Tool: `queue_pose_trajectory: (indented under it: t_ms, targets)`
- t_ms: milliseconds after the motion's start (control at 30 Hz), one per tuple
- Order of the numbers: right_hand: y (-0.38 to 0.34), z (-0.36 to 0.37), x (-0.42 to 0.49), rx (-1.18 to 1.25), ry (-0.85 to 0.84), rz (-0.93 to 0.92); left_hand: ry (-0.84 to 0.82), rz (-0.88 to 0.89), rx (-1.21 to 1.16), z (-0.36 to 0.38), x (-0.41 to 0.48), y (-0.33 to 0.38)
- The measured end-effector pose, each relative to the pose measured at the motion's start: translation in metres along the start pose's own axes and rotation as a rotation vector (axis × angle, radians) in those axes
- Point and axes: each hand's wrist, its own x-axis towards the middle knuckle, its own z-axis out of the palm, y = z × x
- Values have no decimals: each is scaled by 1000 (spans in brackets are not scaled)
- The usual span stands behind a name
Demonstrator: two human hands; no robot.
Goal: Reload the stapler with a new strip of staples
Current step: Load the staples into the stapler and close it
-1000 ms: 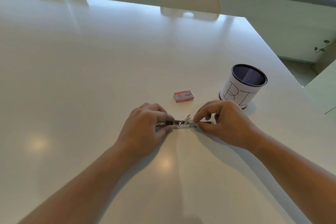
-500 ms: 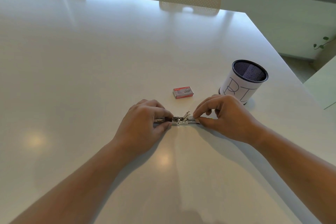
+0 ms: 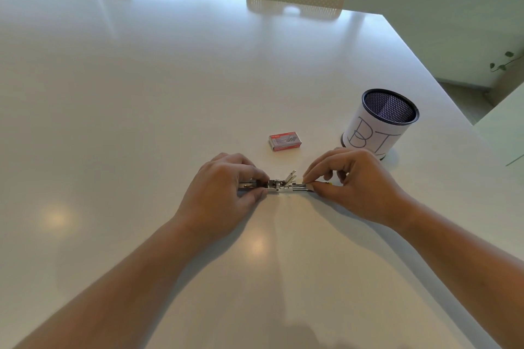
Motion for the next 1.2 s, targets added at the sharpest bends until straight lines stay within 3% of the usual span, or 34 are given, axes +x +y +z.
queue_pose_trajectory:
  t_ms: [767,1200]
  targets:
    - [-8,4,-7,-310,-14,-189,8,3,22,1,0,-2]
    - [3,-13,-23,-365,49,-19,4,1,21,0,1,-1]
